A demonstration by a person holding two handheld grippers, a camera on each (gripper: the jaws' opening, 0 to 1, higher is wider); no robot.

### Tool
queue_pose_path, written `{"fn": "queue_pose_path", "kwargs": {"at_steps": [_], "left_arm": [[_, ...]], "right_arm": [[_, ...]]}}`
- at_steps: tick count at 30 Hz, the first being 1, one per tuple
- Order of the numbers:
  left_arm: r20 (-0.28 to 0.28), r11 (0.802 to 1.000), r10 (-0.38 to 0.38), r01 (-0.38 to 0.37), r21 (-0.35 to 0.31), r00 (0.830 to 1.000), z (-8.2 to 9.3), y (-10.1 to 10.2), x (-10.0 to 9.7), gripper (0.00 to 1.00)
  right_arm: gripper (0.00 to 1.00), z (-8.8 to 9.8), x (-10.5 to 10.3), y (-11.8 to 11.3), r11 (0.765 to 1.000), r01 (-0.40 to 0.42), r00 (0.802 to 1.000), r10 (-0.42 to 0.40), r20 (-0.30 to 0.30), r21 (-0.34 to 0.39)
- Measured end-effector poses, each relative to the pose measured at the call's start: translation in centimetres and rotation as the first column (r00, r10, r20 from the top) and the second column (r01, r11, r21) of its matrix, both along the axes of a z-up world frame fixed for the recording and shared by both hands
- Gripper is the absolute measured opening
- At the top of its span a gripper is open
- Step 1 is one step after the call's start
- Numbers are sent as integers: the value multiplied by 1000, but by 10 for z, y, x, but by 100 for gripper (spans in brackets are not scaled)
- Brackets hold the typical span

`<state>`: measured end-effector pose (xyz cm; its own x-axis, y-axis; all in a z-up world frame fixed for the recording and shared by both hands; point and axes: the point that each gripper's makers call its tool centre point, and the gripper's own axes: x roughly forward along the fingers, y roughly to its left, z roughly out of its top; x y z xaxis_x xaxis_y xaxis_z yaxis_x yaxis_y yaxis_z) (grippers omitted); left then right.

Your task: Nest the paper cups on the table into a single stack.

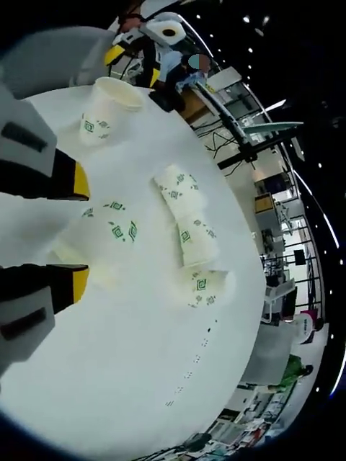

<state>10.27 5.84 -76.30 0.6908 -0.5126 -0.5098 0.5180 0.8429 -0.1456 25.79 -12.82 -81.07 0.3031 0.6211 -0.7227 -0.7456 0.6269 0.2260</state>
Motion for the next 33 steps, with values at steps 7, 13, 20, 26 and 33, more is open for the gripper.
{"fn": "queue_pose_path", "kwargs": {"at_steps": [7,13,20,26,33], "left_arm": [[-4,1000,-3,3,3,1000,4,-4,-2,56],[-5,1000,-12,12,3,1000,2,-4,-2,55],[-6,1000,-20,20,2,1000,3,-6,-3,55],[-4,1000,-20,20,4,1000,2,-5,-3,56],[-4,1000,-20,20,6,1000,3,-5,-3,55]], "right_arm": [[14,-8,6,-4,999,-39,999,39,-7,5],[2,-2,-3,5,998,-57,998,58,-8,38],[0,0,-12,9,996,-76,997,77,-14,36],[0,5,-11,9,996,-80,997,80,-3,29],[0,9,-7,7,997,-78,997,78,0,24]]}}
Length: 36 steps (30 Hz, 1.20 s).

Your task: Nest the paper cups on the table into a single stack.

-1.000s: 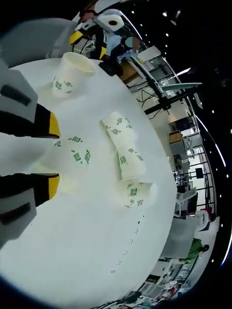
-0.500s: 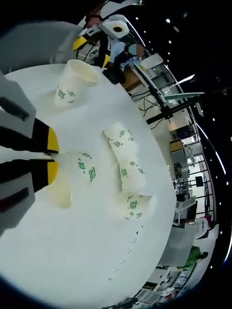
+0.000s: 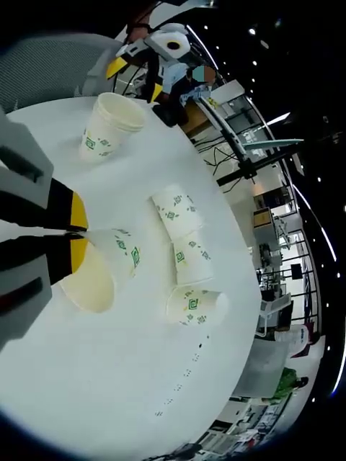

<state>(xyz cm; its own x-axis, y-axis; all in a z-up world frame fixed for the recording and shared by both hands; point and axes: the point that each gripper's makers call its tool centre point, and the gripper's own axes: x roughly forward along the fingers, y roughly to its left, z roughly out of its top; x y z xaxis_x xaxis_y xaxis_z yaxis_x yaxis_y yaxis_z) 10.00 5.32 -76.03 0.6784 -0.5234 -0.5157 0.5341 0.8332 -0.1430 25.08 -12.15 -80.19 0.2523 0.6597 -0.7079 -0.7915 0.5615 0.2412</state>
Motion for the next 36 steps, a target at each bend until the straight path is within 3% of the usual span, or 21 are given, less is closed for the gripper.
{"fn": "queue_pose_path", "kwargs": {"at_steps": [24,36], "left_arm": [[8,1000,-2,2,-4,1000,-7,4,3,56],[10,1000,-6,6,-8,1000,-8,4,3,56]], "right_arm": [[0,28,6,-4,1000,-12,999,13,52,-15],[0,57,-10,9,997,-68,993,70,95,-24]]}}
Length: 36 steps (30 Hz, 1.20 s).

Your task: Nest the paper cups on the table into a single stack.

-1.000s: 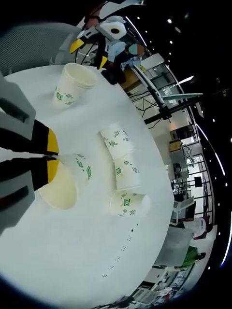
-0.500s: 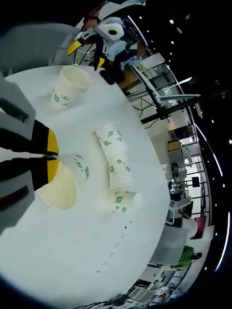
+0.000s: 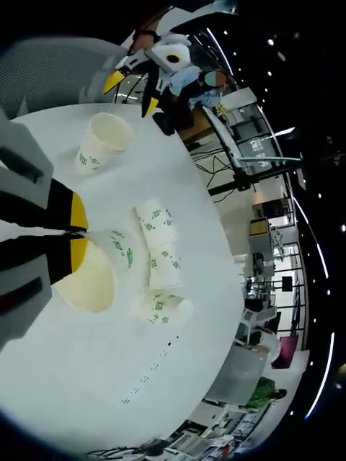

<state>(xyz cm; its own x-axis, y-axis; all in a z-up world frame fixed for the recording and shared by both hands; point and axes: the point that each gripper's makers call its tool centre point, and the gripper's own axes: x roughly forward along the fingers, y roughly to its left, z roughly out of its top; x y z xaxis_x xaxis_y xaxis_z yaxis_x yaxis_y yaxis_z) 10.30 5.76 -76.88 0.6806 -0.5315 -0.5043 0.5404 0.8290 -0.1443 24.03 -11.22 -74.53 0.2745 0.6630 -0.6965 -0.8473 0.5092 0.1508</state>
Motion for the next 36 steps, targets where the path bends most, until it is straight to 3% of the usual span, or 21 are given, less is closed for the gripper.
{"fn": "queue_pose_path", "kwargs": {"at_steps": [6,13,21,36], "left_arm": [[5,1000,-2,2,-2,1000,2,-1,0,56],[9,1000,1,-1,-5,1000,3,-1,-1,56],[15,1000,8,-8,-7,1000,7,-1,0,56],[21,1000,16,-15,-15,1000,10,0,1,55]], "right_arm": [[0,17,-2,9,999,-44,999,44,29,4],[0,38,-19,26,994,-107,993,107,55,-4],[0,50,-32,39,984,-178,981,179,72,-20],[0,55,-67,56,927,-355,930,363,57,-121]]}}
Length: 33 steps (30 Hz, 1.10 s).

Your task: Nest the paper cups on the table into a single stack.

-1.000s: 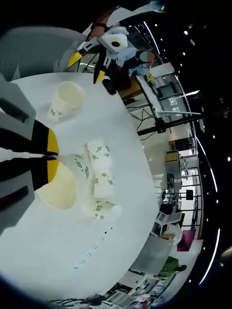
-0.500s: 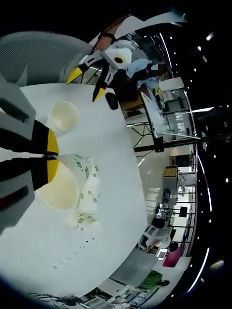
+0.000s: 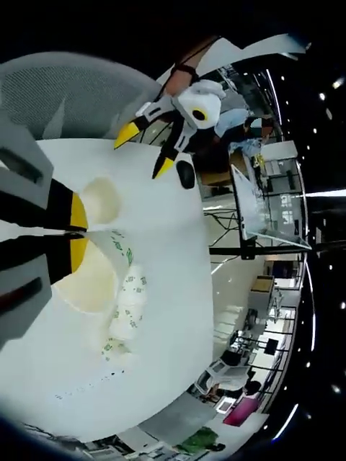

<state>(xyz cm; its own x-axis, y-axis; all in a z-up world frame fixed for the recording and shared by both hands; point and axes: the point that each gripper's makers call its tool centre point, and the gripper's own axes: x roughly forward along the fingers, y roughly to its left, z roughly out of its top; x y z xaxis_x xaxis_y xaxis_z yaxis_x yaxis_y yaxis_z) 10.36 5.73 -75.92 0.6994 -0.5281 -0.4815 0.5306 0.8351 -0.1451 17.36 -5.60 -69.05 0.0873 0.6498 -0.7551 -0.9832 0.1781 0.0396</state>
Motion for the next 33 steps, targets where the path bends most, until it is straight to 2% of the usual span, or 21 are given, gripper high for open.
{"fn": "queue_pose_path", "kwargs": {"at_steps": [6,14,33], "left_arm": [[1,1000,3,-3,-4,1000,1,0,0,55],[3,1000,3,-3,-5,1000,0,1,1,55],[4,1000,12,-12,-11,1000,-1,3,2,55]], "right_arm": [[0,4,-14,9,997,-69,998,69,6,-34],[0,4,-21,14,989,-130,991,130,7,-68],[0,-14,-43,11,943,-265,963,269,-6,-200]]}}
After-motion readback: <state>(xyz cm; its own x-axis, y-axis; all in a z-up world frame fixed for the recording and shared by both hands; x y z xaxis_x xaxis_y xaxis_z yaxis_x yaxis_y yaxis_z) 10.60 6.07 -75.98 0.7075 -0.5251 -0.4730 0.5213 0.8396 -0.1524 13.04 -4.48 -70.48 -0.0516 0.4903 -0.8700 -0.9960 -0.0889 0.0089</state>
